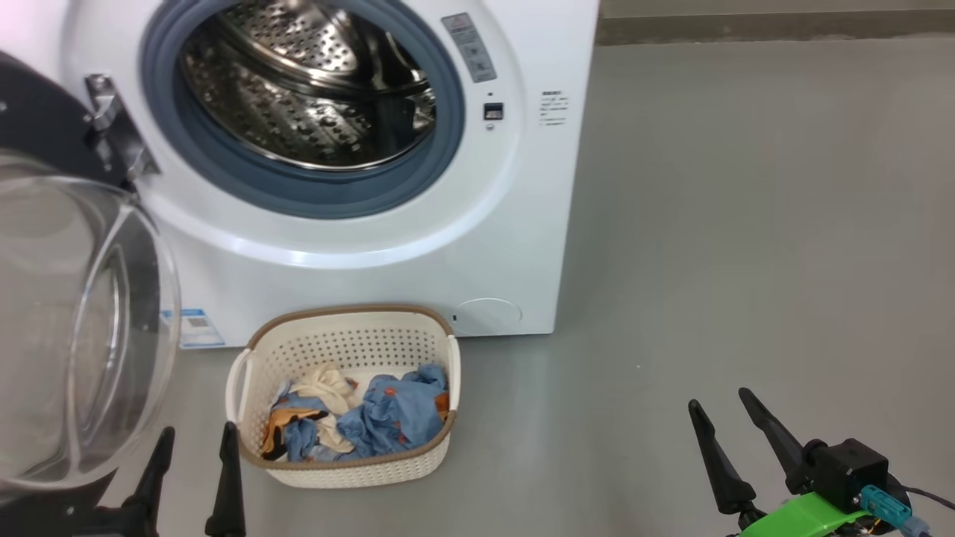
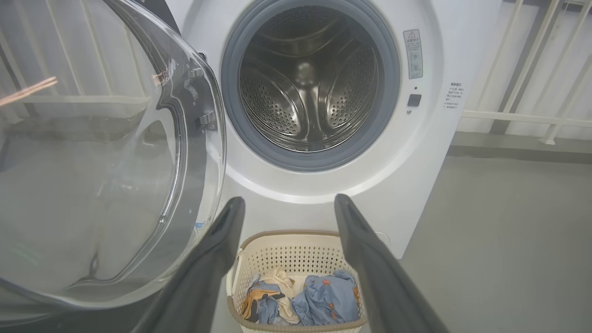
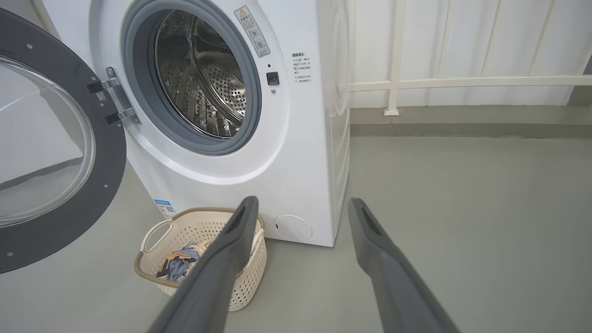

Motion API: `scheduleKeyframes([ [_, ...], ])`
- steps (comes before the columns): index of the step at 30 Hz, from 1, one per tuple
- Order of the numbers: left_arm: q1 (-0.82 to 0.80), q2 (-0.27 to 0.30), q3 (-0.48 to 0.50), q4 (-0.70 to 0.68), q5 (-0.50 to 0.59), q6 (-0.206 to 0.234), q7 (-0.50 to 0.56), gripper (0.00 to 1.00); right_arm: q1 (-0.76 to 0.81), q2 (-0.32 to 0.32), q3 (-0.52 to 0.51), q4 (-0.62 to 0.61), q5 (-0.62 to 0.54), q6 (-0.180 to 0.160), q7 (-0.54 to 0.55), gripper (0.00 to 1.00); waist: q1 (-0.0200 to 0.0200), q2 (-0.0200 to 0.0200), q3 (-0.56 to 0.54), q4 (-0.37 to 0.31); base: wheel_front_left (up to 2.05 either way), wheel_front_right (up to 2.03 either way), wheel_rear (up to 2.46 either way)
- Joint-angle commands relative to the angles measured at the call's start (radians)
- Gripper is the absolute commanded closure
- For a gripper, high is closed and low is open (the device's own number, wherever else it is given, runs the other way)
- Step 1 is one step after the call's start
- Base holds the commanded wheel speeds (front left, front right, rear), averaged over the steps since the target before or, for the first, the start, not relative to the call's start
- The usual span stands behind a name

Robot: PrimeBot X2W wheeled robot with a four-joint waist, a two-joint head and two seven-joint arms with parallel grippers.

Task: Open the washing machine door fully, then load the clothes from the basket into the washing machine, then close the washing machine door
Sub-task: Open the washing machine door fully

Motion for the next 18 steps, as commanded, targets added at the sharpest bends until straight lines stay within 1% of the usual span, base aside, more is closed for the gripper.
scheduleKeyframes([
  [1, -0.01, 0.013, 0.037, -0.021, 0.01, 0.001, -0.006, 0.0, 0.002, -0.015, 0.023, -0.033, -0.013, 0.006, -0.012, 0.0, 0.0, 0.0, -0.005, -0.025, 0.0, 0.0, 0.0],
  [9, 0.005, -0.003, 0.017, -0.031, 0.009, 0.02, -0.006, 0.0, 0.025, -0.023, 0.019, -0.062, -0.029, 0.006, -0.012, 0.0, 0.0, 0.0, -0.006, -0.051, 0.0, 0.0, 0.0],
  [18, 0.054, -0.008, 0.005, -0.044, 0.012, 0.029, -0.006, 0.0, 0.038, -0.013, 0.002, -0.105, -0.052, 0.006, -0.012, 0.0, 0.0, 0.0, -0.012, -0.058, 0.0, 0.0, 0.0],
])
